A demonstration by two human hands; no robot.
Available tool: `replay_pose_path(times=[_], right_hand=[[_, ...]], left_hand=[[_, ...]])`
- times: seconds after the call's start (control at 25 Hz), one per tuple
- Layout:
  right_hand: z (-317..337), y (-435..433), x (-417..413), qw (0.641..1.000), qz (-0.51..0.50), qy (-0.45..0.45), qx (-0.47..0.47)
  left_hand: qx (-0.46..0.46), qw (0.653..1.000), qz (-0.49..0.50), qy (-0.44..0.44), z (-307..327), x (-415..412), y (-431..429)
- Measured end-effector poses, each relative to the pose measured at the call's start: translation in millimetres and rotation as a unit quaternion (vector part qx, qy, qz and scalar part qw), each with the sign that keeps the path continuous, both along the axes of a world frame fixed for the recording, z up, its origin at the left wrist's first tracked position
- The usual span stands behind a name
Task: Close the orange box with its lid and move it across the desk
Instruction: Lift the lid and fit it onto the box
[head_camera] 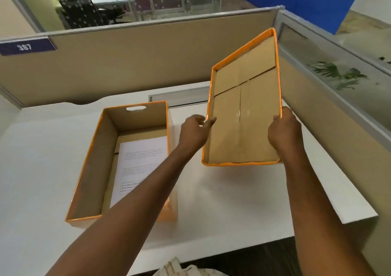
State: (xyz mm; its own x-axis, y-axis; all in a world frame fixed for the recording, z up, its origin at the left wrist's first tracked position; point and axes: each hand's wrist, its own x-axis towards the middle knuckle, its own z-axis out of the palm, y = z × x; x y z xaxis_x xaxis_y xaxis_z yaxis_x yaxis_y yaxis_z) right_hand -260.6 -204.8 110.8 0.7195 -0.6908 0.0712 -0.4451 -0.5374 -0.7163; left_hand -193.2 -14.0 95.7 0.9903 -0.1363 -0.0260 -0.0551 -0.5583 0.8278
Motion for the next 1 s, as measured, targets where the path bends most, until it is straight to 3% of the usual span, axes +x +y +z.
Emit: replay_pose_path(times=[0.12,0.28,0.4,0.56,0.68,0.76,0.8,0.84,0.92,1.0], right_hand=[[29.5,51.7,6.4,0.997,0.02,0.008,-0.074],[49.6,120.7,9.8,0.985,0.035,-0.018,-0.168],[58.0,165.6,10.3,0.979,0.056,-0.046,-0.191],[67.6,218.5,10.0,0.978,0.151,-0.076,-0.119],[70.5,231.4,8.2,0.959,0.263,-0.085,0.065],[67.5,224.1,9.0,0.953,0.243,-0.129,0.129],[62.3,217.6,11.6,0.965,0.197,-0.146,0.09],[55.4,211.3,14.4,0.981,0.14,-0.132,0.03],[41.6,199.5,18.8,0.998,0.064,-0.008,-0.015],[29.5,198.2,21.9,0.987,0.097,0.109,0.071]], left_hand=[[-0.111,0.992,-0.041,0.037,46.4,-1.3,-10.1],[-0.17,0.975,-0.088,0.109,89.1,-6.7,-7.5],[-0.223,0.968,-0.085,0.076,98.1,-1.9,16.9],[-0.3,0.95,-0.02,0.086,96.8,12.4,69.3],[-0.324,0.937,-0.008,0.129,96.1,30.6,128.2],[-0.342,0.92,-0.024,0.189,91.6,43.5,173.3],[-0.348,0.912,-0.033,0.214,88.8,47.8,195.5],[-0.356,0.905,-0.036,0.23,85.7,49.8,216.8],[-0.382,0.887,-0.021,0.258,76.2,52.0,247.4],[-0.41,0.87,-0.012,0.274,65.6,51.4,269.1]])
